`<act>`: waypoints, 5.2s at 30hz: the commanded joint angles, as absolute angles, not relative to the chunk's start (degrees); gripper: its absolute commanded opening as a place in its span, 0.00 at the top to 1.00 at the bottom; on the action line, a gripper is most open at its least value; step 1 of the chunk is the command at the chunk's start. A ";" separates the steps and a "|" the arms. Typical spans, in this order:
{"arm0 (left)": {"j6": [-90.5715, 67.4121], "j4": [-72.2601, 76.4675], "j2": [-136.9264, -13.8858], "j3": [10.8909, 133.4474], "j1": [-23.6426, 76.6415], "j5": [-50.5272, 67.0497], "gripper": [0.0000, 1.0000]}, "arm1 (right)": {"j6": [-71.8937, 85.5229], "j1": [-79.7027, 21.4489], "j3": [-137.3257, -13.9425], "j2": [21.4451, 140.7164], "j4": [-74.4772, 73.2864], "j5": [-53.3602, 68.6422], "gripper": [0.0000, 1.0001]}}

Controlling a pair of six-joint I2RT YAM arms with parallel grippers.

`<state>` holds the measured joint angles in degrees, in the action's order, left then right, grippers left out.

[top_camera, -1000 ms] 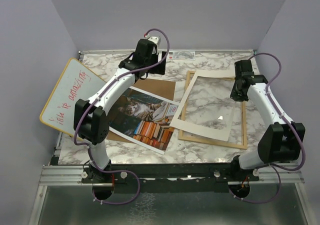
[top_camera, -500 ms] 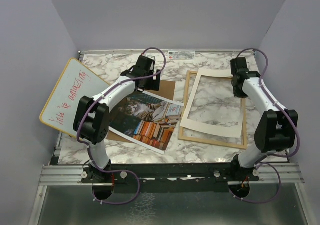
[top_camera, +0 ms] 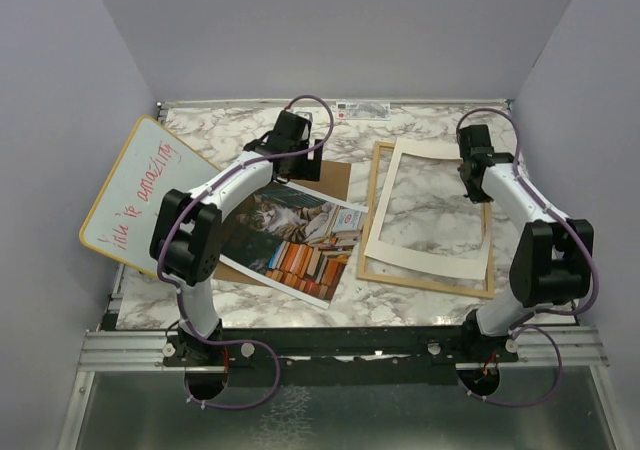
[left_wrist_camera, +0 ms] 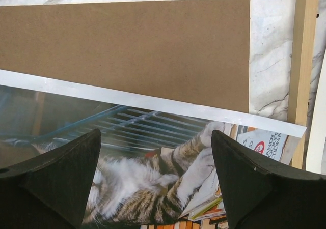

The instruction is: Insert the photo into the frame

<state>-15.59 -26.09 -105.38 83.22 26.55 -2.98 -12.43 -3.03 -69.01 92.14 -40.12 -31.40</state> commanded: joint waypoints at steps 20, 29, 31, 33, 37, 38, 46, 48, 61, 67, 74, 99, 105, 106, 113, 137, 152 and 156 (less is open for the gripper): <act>-17.31 -25.40 -105.96 84.29 26.51 1.46 0.12 | -13.73 -3.20 -64.88 85.72 -37.32 -19.93 1.00; -17.49 -25.23 -105.67 84.20 26.49 1.58 0.12 | -9.99 -3.18 -68.08 90.60 -39.60 -16.07 1.00; -17.58 -25.25 -105.64 84.24 26.53 1.58 0.12 | -9.13 -3.21 -69.15 91.57 -40.52 -16.53 0.99; -17.59 -25.24 -105.56 84.28 26.48 1.50 0.12 | -7.54 -3.19 -70.05 92.23 -41.01 -17.34 0.91; -17.58 -25.36 -105.32 84.19 26.47 1.39 0.12 | -5.67 -3.21 -71.18 92.56 -41.76 -19.93 0.58; -17.58 -25.37 -105.22 84.13 26.48 1.32 0.12 | -5.44 -3.25 -71.19 92.29 -41.66 -20.79 0.52; -17.59 -25.33 -104.58 83.94 26.49 0.68 0.12 | -4.31 -3.19 -69.75 89.10 -39.73 -27.36 0.14; -17.58 -25.35 -104.51 83.86 26.47 0.51 0.12 | -3.95 -3.24 -69.43 88.34 -40.03 -27.07 0.10; -18.14 -25.33 -102.40 82.74 26.48 1.06 0.11 | 6.68 -2.90 -69.88 88.62 -39.44 -24.05 0.09; -20.42 -24.34 -101.06 81.07 26.48 4.63 0.11 | 16.95 -2.90 -73.32 94.93 -34.29 -15.13 0.39; -25.54 -20.55 -101.38 78.05 26.54 12.74 0.18 | 26.53 -2.43 -82.01 105.51 -24.09 -6.40 0.63; -27.18 -19.37 -104.92 77.91 26.54 14.57 0.22 | 25.37 -2.29 -95.46 125.53 -21.23 -4.63 0.71; -27.16 -19.42 -105.03 77.78 26.54 14.63 0.22 | 23.51 -2.29 -94.19 123.97 -14.78 3.05 0.69; -27.16 -19.40 -105.03 77.78 26.54 14.67 0.22 | 23.56 -2.29 -94.30 124.05 -14.05 4.91 0.69; -27.33 -19.40 -105.12 77.44 26.54 14.60 0.22 | 24.82 -2.37 -97.04 127.46 -13.34 12.62 0.68; -27.26 -19.42 -105.30 77.43 26.54 14.38 0.23 | 22.57 -3.12 -94.68 123.10 -16.12 7.23 0.68; -26.37 -19.34 -104.56 76.53 26.54 13.73 0.23 | 23.49 6.40 -90.37 118.06 -21.58 -3.57 0.57; -26.37 -19.31 -105.06 76.77 26.54 13.86 0.22 | 23.85 8.08 -89.49 118.93 -21.51 -2.98 0.53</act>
<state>-26.94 -20.12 -104.84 77.06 26.52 13.54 23.64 7.55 -90.54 118.91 -19.66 -1.08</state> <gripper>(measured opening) 0.777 0.459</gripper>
